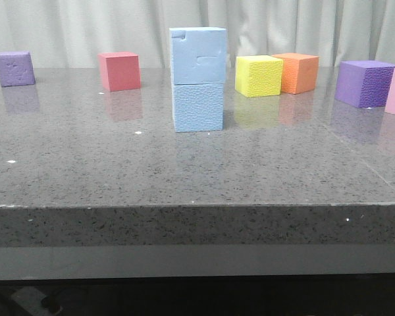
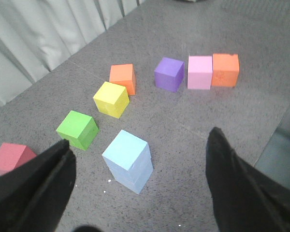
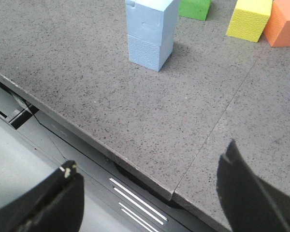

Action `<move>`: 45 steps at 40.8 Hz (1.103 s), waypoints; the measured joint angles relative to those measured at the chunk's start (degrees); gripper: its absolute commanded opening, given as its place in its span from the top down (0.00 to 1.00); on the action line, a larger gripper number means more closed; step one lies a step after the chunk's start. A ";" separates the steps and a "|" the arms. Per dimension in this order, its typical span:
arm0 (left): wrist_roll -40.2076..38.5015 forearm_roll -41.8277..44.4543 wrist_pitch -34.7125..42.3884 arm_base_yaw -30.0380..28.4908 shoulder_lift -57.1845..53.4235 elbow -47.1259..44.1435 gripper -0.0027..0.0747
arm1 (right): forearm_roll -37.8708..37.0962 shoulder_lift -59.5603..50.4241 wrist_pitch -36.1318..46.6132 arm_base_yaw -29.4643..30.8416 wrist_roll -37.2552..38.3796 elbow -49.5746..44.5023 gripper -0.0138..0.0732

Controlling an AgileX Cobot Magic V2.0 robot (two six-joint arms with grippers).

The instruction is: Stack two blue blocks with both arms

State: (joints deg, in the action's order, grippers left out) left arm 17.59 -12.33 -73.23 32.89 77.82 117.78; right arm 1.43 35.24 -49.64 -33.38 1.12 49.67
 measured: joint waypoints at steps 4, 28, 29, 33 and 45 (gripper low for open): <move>-5.51 3.20 0.00 0.00 -3.06 -1.81 0.26 | 0.00 0.00 0.00 0.00 0.00 0.00 0.18; -13.52 8.21 13.29 0.00 -27.51 -50.72 0.26 | 0.00 0.00 0.00 0.00 0.00 0.00 0.18; -13.52 8.21 14.28 0.00 -28.53 -52.59 0.26 | 0.00 0.00 0.00 0.00 0.00 0.00 0.18; -13.52 7.89 18.62 0.00 -33.14 -60.55 0.26 | 0.00 0.00 0.00 0.00 0.00 0.00 0.18; -13.60 6.96 28.25 0.00 -42.51 -74.53 0.26 | 0.00 0.00 0.00 0.00 0.00 0.00 0.18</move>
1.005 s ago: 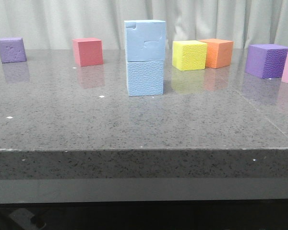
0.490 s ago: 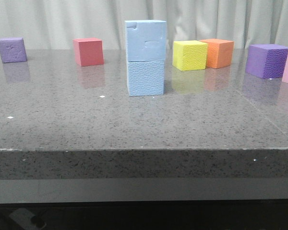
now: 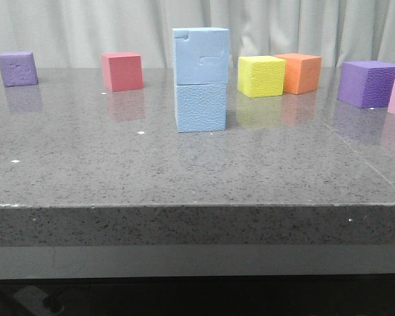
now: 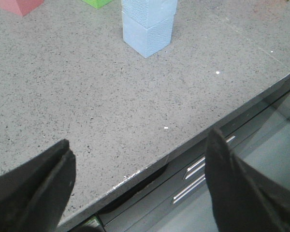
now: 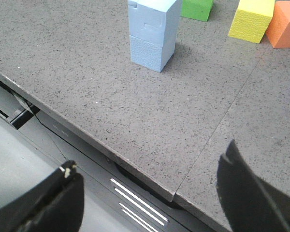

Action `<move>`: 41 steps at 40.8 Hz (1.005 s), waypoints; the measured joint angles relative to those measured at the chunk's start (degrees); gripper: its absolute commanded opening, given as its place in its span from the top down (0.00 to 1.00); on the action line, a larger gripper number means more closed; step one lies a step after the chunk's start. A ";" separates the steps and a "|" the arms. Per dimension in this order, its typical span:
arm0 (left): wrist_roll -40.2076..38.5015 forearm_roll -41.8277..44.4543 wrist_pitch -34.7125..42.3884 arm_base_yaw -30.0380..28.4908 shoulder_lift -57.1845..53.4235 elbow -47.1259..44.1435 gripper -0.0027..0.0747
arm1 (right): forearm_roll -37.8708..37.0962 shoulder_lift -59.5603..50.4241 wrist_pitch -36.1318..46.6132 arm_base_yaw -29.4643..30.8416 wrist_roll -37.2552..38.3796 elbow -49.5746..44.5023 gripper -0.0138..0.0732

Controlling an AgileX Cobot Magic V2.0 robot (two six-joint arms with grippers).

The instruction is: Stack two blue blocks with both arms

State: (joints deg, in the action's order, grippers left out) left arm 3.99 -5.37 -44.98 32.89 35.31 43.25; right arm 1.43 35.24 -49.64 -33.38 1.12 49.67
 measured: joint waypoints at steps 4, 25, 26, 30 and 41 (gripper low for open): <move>0.33 0.58 0.80 0.00 -0.52 -1.10 0.33 | 0.00 0.00 0.00 0.00 0.00 0.00 0.23; 1.26 0.89 3.23 0.00 -0.52 -1.69 0.99 | 0.00 0.00 0.00 0.00 0.00 0.00 0.98; 1.26 0.89 3.23 0.00 -0.52 -1.69 0.99 | 0.00 0.00 0.00 0.00 0.00 0.00 0.98; 1.26 0.89 3.23 0.00 -0.52 -1.69 0.99 | 0.00 0.00 0.00 0.00 0.00 0.00 0.98; 1.39 0.89 3.23 0.00 -0.52 -1.79 0.99 | 0.00 0.00 0.00 0.00 0.00 0.00 0.98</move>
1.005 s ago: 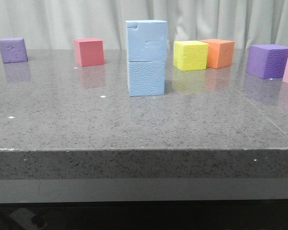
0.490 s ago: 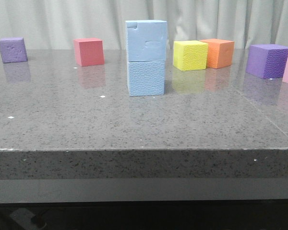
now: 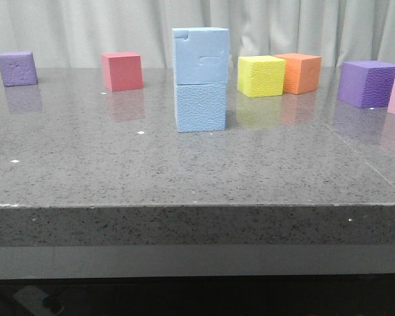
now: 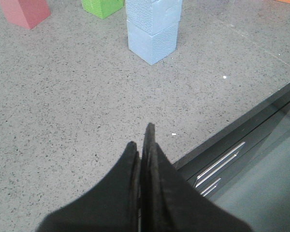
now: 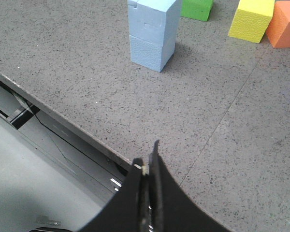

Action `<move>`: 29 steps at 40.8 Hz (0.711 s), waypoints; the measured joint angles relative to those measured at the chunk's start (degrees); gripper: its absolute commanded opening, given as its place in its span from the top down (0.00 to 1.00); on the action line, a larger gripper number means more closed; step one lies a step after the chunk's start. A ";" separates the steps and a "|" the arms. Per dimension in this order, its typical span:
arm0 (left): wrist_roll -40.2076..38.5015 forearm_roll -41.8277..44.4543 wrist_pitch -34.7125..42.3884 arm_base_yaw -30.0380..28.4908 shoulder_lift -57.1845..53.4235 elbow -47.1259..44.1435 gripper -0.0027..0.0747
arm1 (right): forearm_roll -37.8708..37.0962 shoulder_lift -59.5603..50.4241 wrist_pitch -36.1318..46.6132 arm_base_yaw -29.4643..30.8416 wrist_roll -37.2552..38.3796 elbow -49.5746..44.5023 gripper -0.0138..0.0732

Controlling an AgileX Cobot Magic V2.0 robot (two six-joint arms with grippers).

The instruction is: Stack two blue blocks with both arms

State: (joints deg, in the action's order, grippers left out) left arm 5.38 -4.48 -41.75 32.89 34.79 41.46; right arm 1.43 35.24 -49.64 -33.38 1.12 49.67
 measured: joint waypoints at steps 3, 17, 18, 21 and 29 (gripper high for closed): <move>0.09 0.00 0.11 0.00 -0.23 -0.11 0.99 | 0.00 0.00 0.00 0.00 0.00 0.00 0.98; 0.09 1.41 11.98 -9.36 -12.73 -14.31 0.99 | 0.00 0.00 0.00 0.00 0.00 0.00 0.98; 0.09 1.65 13.25 -10.98 -14.19 -15.67 0.99 | 0.00 0.00 0.00 0.00 0.00 0.00 0.98; 0.09 1.91 17.89 -15.53 -19.42 -20.66 0.99 | 0.00 0.00 0.00 0.00 0.00 0.00 0.98; 0.09 2.13 29.60 -24.74 -28.98 -31.84 0.99 | 0.00 0.00 0.00 0.00 0.00 0.00 0.98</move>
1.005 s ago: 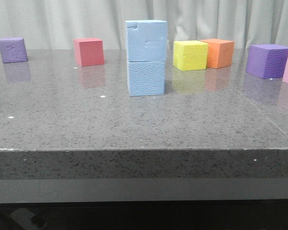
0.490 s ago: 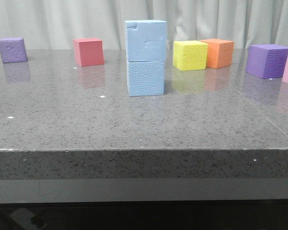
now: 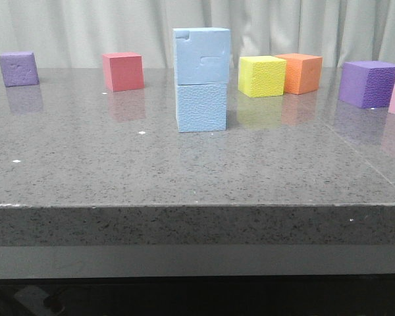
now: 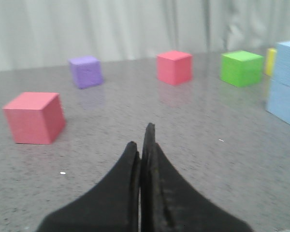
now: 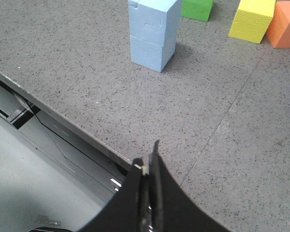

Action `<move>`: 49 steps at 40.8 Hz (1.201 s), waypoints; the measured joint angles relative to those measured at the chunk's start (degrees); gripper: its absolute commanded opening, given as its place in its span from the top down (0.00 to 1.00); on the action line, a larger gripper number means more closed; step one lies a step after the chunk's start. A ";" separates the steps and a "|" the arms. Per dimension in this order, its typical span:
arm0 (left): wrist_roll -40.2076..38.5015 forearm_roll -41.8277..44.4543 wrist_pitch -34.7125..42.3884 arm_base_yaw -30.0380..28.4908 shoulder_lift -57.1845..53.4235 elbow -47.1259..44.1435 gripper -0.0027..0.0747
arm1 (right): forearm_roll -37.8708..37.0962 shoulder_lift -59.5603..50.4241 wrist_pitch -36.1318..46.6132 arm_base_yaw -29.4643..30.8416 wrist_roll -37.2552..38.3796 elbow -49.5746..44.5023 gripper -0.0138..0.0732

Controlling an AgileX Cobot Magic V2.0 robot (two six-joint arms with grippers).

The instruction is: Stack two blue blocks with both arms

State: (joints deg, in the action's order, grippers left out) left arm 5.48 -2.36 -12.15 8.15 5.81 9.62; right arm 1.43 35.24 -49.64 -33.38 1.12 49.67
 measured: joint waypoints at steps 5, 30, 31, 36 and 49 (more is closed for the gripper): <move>0.00 -0.38 4.98 -2.68 -3.23 -4.95 0.99 | 0.00 0.00 0.00 0.00 0.00 0.00 0.98; 0.00 -0.60 12.15 -2.94 -6.13 -9.92 0.99 | 0.00 0.00 0.00 0.00 0.00 0.00 0.98; 0.00 -0.60 12.15 -2.94 -6.13 -9.92 0.99 | 0.00 0.00 0.00 0.00 0.00 0.00 0.98; 0.00 -0.60 12.46 -2.94 -6.13 -9.92 0.99 | 0.00 0.00 0.00 0.00 0.00 0.00 0.98; 0.00 -0.60 12.46 -2.94 -6.13 -9.92 0.99 | 0.00 0.00 0.00 0.00 0.00 0.00 0.98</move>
State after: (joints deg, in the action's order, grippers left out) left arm 5.48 -2.96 0.30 5.21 -0.32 -0.29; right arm 1.43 35.24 -49.64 -33.38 1.12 49.67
